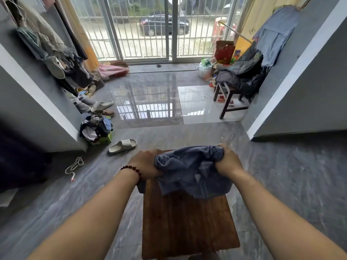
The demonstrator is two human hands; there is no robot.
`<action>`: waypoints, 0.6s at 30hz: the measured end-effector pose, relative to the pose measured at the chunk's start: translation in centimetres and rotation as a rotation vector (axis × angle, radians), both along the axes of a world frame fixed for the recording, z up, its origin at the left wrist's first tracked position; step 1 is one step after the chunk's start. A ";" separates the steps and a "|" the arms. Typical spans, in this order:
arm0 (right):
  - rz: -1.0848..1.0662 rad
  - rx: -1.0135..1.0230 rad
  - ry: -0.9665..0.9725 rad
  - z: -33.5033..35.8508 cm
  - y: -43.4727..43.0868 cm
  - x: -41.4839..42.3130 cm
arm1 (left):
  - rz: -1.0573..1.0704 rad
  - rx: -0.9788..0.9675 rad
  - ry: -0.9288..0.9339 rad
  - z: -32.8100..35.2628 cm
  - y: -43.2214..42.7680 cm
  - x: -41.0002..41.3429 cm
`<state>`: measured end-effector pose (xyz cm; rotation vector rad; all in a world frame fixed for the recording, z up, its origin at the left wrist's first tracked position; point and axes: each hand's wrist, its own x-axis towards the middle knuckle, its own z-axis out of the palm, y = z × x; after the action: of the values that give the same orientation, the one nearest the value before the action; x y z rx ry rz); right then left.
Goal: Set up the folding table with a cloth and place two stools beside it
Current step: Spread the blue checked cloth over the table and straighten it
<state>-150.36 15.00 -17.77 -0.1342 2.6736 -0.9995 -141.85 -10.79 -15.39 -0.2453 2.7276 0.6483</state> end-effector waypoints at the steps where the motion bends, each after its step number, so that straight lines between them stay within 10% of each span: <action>1: 0.004 0.024 -0.023 -0.3 -0.1 0.2 | -0.008 0.000 -0.046 -0.2 -0.2 0.1; 9: 0.238 0.108 -0.292 -3.4 -0.7 1.4 | -0.026 0.035 -0.370 -3.2 -0.2 1.5; 18: 0.107 0.406 -0.407 -5.8 0.1 0.4 | -0.059 -0.105 -0.277 -5.1 1.9 -0.9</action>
<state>-149.95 15.14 -23.60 0.0118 2.3987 -0.3835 -142.74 -8.90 -20.52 -0.2581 2.4938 0.4201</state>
